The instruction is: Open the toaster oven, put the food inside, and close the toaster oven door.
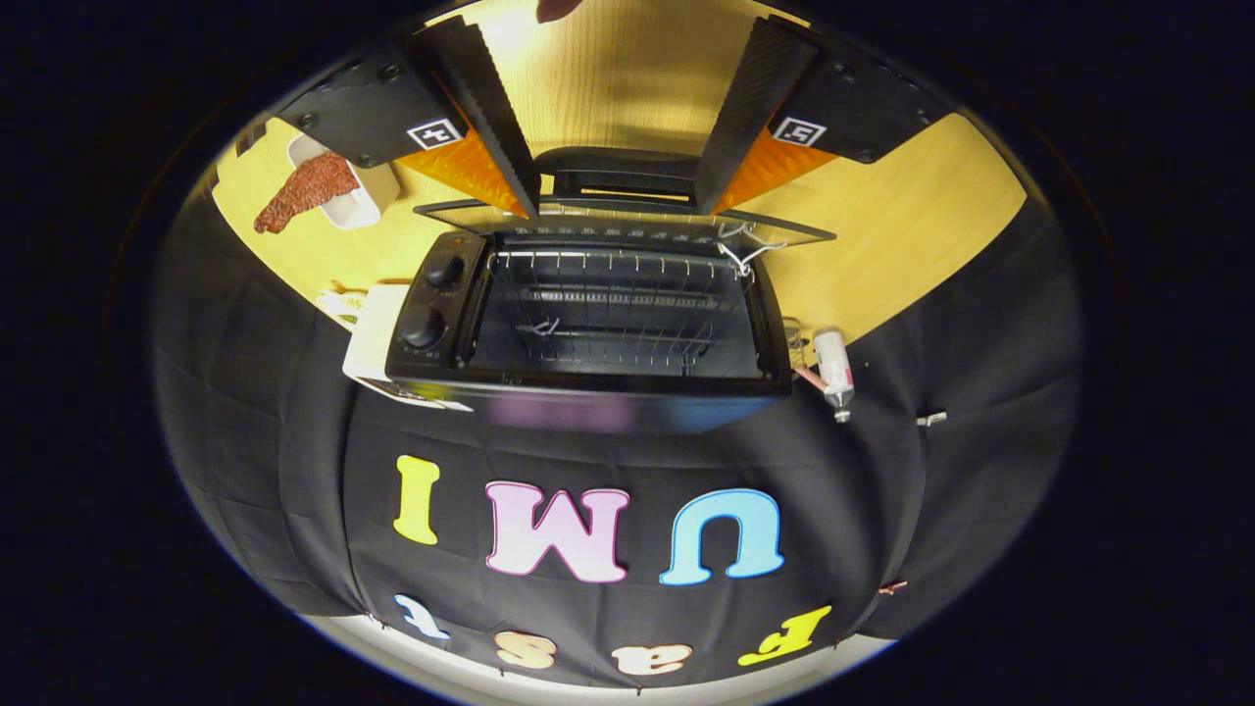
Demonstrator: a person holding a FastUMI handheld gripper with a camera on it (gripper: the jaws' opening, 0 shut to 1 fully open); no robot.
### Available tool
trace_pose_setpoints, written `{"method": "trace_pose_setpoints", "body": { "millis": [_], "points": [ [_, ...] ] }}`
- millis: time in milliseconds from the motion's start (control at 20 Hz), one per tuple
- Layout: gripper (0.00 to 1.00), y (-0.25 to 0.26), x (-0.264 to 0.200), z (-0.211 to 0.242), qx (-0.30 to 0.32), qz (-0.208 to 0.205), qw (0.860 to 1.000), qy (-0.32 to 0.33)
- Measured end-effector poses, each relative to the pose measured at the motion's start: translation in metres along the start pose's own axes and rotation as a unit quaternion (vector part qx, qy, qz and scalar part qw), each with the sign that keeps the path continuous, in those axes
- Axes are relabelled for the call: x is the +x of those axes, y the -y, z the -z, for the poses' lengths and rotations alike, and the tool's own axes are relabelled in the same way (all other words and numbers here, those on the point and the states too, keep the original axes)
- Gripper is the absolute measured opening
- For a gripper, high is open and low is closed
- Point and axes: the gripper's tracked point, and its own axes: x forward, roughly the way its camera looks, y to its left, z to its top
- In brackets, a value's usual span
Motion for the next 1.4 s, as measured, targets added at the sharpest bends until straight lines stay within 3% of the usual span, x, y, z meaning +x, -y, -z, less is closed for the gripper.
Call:
{"method": "trace_pose_setpoints", "body": {
  "millis": [200, 600, 1050, 1400],
  "points": [
    [0.98, 0.005, -0.006, 0.034, -0.022, -0.004, 0.999, -0.039],
    [0.98, 0.016, -0.030, 0.041, -0.024, -0.019, 0.998, -0.056],
    [0.98, 0.034, -0.079, -0.022, -0.012, -0.121, 0.992, -0.042],
    [0.98, 0.126, -0.097, -0.063, -0.015, -0.155, 0.986, -0.055]
  ]
}}
